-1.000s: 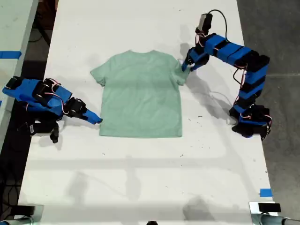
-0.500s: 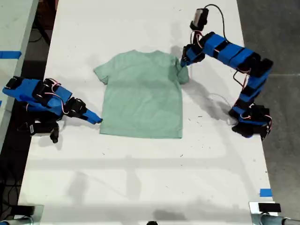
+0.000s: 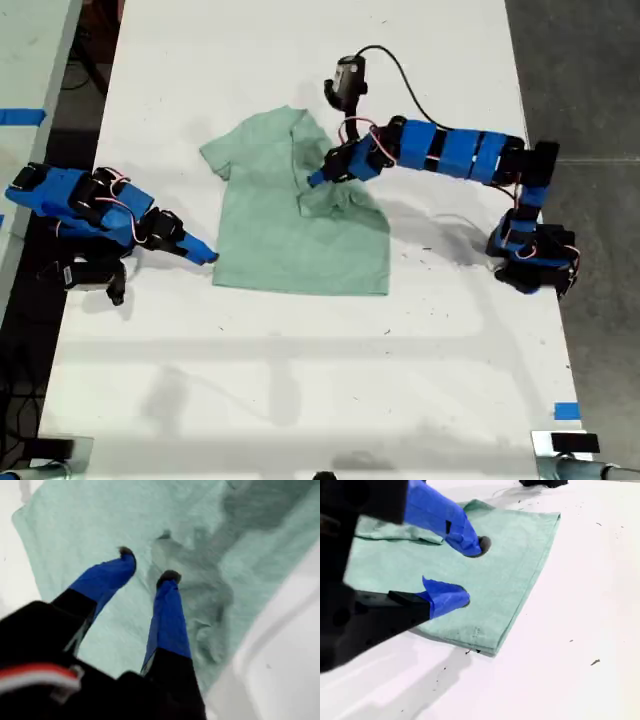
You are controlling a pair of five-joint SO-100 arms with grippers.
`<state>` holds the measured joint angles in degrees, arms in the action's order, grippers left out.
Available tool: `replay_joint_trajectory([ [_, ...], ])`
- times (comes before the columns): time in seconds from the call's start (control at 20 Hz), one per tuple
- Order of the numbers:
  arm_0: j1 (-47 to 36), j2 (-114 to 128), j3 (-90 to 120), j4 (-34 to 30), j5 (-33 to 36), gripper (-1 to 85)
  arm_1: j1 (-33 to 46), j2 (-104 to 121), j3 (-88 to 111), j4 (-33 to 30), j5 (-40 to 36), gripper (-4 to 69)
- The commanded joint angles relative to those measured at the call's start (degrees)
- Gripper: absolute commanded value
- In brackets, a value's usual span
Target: Fold t shirt
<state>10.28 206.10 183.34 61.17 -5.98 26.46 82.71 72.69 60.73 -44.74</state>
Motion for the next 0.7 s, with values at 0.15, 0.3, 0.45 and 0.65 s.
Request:
replay_joint_trajectory([
  [0.15, 0.9, 0.4, 0.4, 0.1, 0.4, 12.4, 3.3, 37.0, 30.6, 1.8, 3.2, -0.4],
  [0.3, 0.9, 0.4, 0.4, 0.1, 0.4, 12.4, -4.0, 60.6, 56.2, -1.5, 10.5, -0.3],
  [0.45, 0.9, 0.4, 0.4, 0.1, 0.4, 12.4, -6.7, 78.0, 76.1, -4.0, 14.7, -0.3],
  [0.65, 0.9, 0.4, 0.4, 0.1, 0.4, 12.4, -5.9, 118.2, 103.3, 6.2, 18.1, -0.3],
])
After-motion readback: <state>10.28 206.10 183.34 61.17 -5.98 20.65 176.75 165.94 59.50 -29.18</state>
